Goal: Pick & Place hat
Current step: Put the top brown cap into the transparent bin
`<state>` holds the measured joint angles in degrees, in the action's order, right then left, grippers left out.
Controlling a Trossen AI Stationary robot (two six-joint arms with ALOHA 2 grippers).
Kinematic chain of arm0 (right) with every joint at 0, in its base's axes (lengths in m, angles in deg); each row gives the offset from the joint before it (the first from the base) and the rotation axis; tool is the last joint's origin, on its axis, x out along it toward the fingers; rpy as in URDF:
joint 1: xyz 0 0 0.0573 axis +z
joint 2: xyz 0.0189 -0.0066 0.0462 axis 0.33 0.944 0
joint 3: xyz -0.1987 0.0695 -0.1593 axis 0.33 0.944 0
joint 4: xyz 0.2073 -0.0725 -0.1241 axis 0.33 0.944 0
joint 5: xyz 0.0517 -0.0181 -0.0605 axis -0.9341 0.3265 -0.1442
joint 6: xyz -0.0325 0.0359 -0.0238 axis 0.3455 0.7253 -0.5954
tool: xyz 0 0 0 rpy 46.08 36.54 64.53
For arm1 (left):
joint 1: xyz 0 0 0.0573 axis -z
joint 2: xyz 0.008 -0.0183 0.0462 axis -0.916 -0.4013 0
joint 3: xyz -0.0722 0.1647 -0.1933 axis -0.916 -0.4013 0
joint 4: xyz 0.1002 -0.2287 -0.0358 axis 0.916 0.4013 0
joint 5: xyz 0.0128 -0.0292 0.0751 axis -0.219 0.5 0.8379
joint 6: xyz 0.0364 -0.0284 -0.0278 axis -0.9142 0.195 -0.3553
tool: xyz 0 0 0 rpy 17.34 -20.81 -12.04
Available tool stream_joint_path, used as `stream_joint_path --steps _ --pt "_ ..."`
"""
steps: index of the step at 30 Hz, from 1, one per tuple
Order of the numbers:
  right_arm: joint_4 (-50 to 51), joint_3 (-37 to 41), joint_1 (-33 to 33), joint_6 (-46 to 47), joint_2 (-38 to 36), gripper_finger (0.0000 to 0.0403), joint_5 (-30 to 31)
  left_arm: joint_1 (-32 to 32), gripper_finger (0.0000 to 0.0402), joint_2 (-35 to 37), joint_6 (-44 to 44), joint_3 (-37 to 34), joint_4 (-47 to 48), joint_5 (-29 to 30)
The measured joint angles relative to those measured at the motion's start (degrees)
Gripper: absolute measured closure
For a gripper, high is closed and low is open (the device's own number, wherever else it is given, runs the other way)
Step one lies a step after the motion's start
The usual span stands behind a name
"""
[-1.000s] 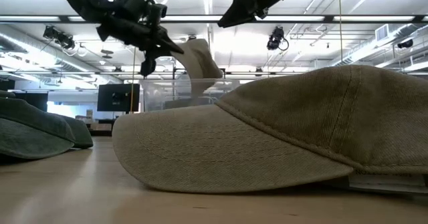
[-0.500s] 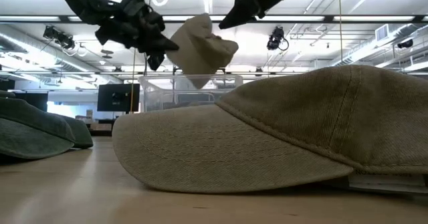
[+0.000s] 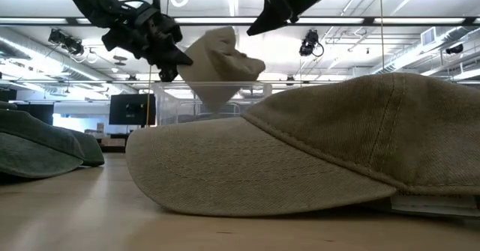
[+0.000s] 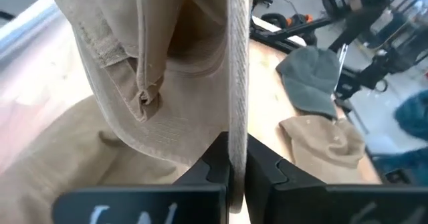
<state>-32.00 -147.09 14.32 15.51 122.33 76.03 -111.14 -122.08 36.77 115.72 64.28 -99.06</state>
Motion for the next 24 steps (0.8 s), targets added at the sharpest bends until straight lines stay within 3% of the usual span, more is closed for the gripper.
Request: stream_joint_path --steps 4,9,11,14,17,24 --pt "0.0 0.0 -1.4 0.5 0.0 0.0261 0.0 0.3 0.035 0.0 -5.9 0.0 3.0 1.2" --pt "-0.3 0.0 -3.3 0.4 0.0 0.0261 -0.8 0.3 0.0282 0.0 -5.9 0.0 4.8 3.4" --pt "-1.0 0.0 -4.2 0.4 0.0 0.0261 -3.5 0.2 0.0259 0.4 -5.5 0.3 5.1 4.7" --pt "-2.5 0.0 -5.4 1.0 0.0 0.0261 -11.4 -0.3 0.0238 2.3 -5.9 2.0 4.8 11.5" --pt "-5.5 0.0 -5.7 3.0 0.7 0.0268 -17.3 -0.4 0.0238 3.9 -5.8 4.4 4.7 18.8" --pt "-10.9 0.0 -5.8 1.1 6.8 0.0343 -21.8 0.1 0.0284 5.4 -6.2 8.6 6.0 19.5"
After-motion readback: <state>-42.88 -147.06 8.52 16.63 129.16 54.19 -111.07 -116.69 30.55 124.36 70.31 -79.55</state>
